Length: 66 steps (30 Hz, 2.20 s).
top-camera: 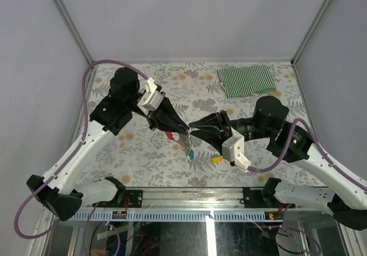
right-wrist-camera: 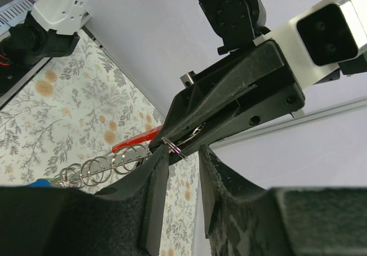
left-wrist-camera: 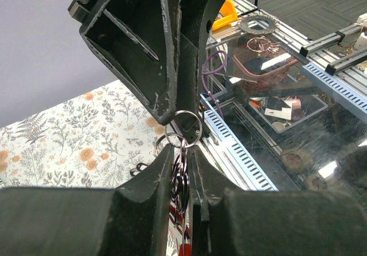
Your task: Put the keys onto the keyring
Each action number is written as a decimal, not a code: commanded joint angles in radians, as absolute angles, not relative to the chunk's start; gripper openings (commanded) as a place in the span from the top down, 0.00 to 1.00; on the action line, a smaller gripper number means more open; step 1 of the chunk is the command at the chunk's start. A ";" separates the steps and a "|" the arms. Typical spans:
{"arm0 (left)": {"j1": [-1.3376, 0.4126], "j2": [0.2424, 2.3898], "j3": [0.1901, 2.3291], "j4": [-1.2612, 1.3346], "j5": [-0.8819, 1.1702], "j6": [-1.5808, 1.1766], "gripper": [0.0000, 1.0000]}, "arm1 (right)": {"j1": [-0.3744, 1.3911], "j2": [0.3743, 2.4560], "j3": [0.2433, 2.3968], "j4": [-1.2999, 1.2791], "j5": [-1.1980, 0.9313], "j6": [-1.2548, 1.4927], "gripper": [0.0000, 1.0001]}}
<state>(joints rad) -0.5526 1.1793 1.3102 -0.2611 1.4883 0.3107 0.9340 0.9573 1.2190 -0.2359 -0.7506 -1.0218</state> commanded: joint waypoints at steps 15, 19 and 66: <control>-0.549 1.187 1.325 -0.186 1.506 0.261 1.00 | 0.973 0.976 1.285 -0.327 -0.718 -1.040 0.87; -0.549 1.187 1.325 -0.184 1.507 0.257 1.00 | 0.974 0.968 1.271 -0.321 -0.685 -1.031 0.99; -0.653 1.009 0.973 0.230 1.072 0.017 0.59 | 0.974 1.123 1.584 -0.712 -0.376 -0.316 1.00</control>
<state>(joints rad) -0.6384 0.9943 0.9718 0.2184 1.0588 -0.0078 0.9680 1.1656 1.5833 -0.8360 -0.3367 -0.3035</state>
